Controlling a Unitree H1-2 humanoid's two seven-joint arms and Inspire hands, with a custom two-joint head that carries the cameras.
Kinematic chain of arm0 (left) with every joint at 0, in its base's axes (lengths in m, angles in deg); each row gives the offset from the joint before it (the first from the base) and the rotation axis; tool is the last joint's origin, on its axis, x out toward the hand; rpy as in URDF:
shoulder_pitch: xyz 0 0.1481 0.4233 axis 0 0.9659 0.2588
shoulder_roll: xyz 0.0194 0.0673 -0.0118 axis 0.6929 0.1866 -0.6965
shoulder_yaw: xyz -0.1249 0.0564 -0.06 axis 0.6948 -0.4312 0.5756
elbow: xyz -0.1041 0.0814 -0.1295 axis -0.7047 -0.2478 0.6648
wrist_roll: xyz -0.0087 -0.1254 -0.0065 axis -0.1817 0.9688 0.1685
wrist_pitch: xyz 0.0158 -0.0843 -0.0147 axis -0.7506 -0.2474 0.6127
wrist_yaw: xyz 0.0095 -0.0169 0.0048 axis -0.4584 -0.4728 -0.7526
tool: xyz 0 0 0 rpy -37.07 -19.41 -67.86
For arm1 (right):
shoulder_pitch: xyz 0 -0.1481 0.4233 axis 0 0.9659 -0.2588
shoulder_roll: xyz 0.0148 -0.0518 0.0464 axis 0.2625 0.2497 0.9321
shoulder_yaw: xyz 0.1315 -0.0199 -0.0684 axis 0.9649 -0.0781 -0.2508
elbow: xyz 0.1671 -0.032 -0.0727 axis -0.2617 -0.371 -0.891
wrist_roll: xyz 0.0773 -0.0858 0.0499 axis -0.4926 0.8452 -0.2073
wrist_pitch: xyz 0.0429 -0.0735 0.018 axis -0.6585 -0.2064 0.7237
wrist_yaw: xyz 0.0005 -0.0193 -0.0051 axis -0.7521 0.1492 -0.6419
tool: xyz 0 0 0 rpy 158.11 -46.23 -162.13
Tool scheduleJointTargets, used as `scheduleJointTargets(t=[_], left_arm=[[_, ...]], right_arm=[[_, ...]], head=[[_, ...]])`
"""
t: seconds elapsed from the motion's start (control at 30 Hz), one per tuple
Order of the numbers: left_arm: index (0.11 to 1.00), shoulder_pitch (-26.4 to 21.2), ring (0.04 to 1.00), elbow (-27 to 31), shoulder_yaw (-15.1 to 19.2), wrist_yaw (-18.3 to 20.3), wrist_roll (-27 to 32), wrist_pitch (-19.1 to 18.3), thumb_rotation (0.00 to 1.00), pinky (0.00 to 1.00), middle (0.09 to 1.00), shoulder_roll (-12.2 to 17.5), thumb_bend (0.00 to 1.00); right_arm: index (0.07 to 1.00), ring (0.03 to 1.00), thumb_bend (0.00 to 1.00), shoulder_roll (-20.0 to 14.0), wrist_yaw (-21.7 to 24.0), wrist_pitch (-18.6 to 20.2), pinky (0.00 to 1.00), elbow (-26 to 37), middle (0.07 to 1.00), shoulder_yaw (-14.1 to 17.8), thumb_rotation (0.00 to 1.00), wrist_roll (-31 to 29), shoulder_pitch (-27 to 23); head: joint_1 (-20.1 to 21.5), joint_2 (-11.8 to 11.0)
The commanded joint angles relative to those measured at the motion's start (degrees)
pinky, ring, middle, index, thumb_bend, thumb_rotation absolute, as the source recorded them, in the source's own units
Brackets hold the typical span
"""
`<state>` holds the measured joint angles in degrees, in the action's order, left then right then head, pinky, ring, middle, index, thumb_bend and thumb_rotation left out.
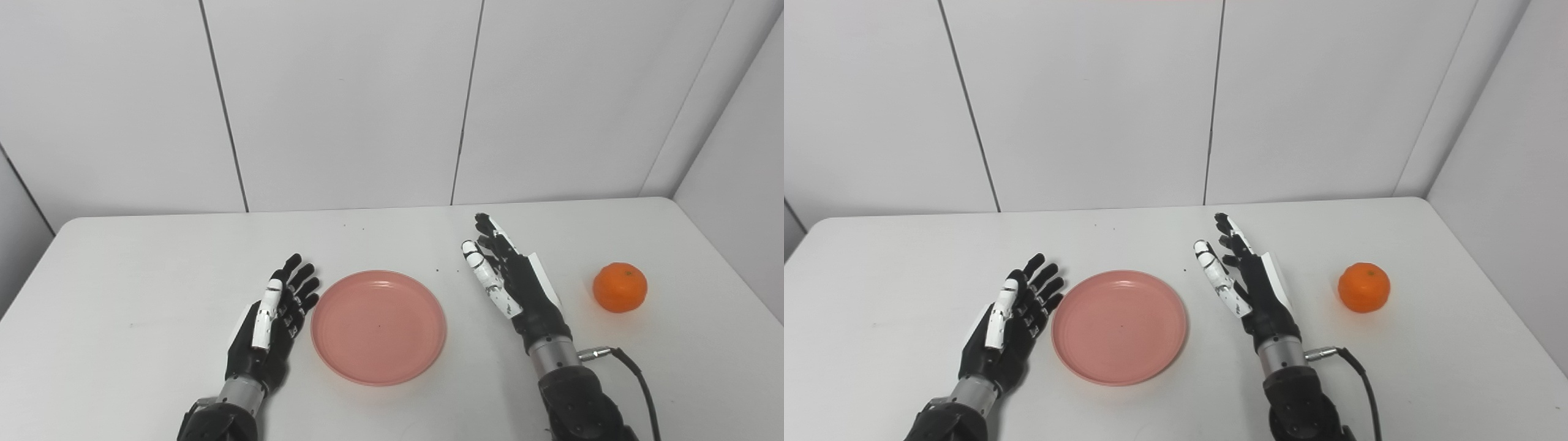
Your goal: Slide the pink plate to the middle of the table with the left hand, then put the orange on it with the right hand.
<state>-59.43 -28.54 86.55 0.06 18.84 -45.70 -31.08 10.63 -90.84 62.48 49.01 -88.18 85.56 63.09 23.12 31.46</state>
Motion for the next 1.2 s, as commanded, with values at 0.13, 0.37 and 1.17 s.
scheduleJointTargets(t=[0.13,0.37,1.17], left_arm=[[0.972,0.4,0.968,-2.24,1.29,1.94,2.64,-1.07,1.0,0.99,0.972,1.32,0.35],[0.971,-0.15,0.968,-4.1,2.6,3.32,5.01,-0.94,1.0,0.99,0.97,2.09,0.34],[0.992,-0.3,0.983,-4.72,3.65,3.58,7.17,-2.6,1.0,1.0,0.988,2.97,0.29]], right_arm=[[0.921,0.884,0.67,-1.73,-0.4,1.23,0.82,4.54,0.903,0.82,0.49,5.94,-3.7],[0.924,0.878,0.9,-4.46,-2.48,-0.89,0.82,4.14,0.902,2.94,0.45,11.7,-5.06],[0.886,0.848,0.99,-12.25,-3.39,0.95,0.75,2.7,0.886,6.99,0.47,23.15,-2.1]], head=[[3.63,-0.7],[6.77,-2.41],[11.16,-6.17]])
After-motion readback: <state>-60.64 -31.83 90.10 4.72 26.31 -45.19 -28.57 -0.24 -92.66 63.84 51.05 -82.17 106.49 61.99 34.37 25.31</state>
